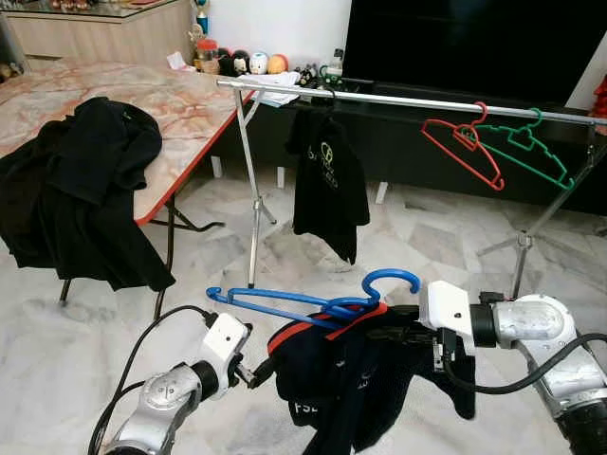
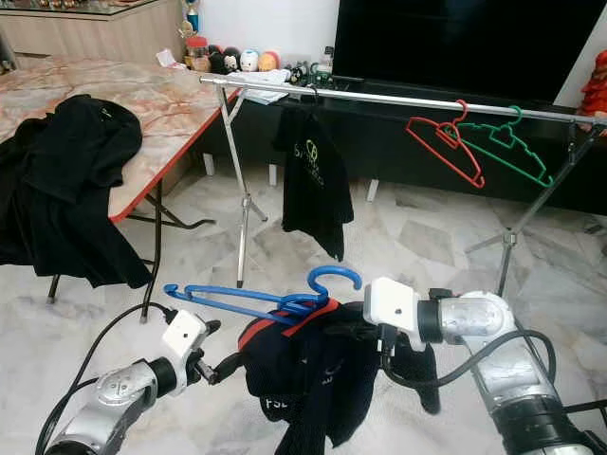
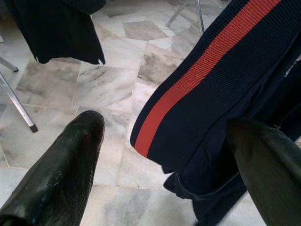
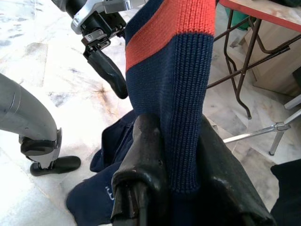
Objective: Hang hanger
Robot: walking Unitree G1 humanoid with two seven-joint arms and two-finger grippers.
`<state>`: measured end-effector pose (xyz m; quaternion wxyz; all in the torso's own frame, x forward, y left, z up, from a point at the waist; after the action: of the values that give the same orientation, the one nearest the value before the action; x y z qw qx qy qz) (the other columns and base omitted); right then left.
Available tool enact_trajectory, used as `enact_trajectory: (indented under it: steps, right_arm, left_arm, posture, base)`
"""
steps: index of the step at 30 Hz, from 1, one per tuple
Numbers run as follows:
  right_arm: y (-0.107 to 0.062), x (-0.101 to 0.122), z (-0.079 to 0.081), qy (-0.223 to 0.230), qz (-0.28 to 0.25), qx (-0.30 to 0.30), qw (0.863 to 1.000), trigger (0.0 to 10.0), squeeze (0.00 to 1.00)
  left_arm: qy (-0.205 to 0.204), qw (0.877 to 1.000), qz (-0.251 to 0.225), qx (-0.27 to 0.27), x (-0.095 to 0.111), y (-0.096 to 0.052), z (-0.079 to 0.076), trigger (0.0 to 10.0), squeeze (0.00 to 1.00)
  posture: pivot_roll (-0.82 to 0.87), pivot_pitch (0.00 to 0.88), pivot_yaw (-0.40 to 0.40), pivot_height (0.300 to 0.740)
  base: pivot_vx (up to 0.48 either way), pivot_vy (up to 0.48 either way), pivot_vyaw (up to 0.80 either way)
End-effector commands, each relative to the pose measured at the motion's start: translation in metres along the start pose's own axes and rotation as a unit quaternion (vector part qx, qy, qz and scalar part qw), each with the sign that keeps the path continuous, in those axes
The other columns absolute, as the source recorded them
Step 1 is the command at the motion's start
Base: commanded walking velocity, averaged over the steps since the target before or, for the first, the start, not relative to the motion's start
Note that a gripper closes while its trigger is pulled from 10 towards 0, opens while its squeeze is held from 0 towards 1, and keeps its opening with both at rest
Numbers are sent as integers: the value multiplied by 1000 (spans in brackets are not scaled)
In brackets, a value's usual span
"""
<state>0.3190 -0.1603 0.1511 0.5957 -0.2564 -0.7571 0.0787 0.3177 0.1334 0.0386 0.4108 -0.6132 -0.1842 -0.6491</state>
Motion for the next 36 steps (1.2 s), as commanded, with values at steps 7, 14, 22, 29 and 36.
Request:
enact_trajectory:
  steps: [7,14,22,29,36]
  right_arm:
    - [-10,31,11,-23,-30,26,999,0,0]
    - [-9,26,10,-21,-20,21,999,0,0]
    - [-12,29,13,-19,-14,25,999,0,0]
    - [-15,31,14,-19,-13,34,999,0,0]
    - [-16,33,15,-19,-12,41,999,0,0]
  left_arm:
    - [-34,998,-39,-48,10,15,-7,10000,0]
    - [-38,997,-49,-55,12,14,-10,10000,0]
    - [-41,991,-40,-120,6,11,-18,10000,0]
    - [-33,989,-37,-139,7,9,-15,10000,0]
    - [-35,980,-25,-196,4,8,-24,10000,0]
  posture:
    - [-19,87,-12,740]
    - [-14,89,-11,740]
    - [-19,85,-9,740]
    - [-31,83,-15,740]
    - [-35,82,-21,740]
  base:
    - [0,0,0]
    - [0,0,0]
    - [0,0,0]
    - [0,0,0]
    - [0,0,0]
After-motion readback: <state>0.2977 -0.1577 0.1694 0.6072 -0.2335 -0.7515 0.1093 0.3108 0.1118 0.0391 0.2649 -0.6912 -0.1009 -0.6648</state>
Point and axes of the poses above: a point about 5 cm out from each wrist's last joint towards the gripper, its own y axis pointing out of the wrist towards the gripper, its own x axis along the axis of the wrist's last joint, z = x × y, the point moved 3 cm from there along y, pointing out of the wrist towards the gripper, and after that the axes turned 7 degrees about y, right-handed, at the moved point
